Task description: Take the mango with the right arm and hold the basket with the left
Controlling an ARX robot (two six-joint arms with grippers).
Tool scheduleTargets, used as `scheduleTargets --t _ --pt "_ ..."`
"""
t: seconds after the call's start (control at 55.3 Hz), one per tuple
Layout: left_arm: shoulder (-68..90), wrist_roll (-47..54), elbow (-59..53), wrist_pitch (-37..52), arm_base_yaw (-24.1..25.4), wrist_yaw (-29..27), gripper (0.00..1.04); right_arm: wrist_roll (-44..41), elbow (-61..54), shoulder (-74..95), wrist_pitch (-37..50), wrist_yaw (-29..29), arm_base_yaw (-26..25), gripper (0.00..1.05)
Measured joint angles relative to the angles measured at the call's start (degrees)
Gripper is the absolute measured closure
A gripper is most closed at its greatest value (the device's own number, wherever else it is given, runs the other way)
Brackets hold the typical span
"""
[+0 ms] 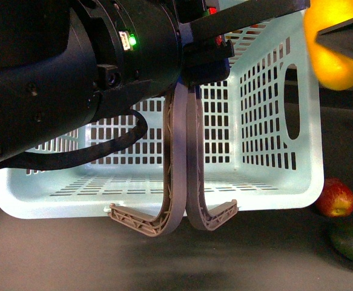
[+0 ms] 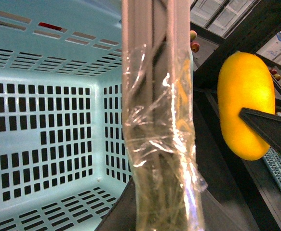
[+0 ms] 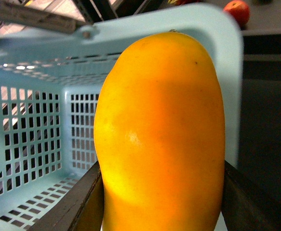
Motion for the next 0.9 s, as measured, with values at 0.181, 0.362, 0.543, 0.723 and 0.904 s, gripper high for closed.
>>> scheduleTargets --t 0.181,0.362,0.543,0.723,0.904 --pt "0.0 -0.1 0.0 0.0 0.0 0.0 0.97 1.2 2.6 5.9 1.1 1.5 4.8 0.48" --pt "0.0 -0.1 0.0 0.0 0.0 0.0 0.97 1.9 6.3 11.0 1.4 3.4 8.1 0.48" --pt "0.0 0.0 0.0 0.0 0.0 0.0 0.97 2.4 9.7 14.6 1.2 4.5 9.9 0.48" --pt "0.0 -0.1 0.0 0.0 0.0 0.0 0.97 3.2 10.0 13.8 1.7 4.0 10.1 0.15" --pt "0.0 -0.4 0.0 -0.5 0.0 0.3 0.97 3.6 6.9 5.7 1.3 2.4 7.6 0.08"
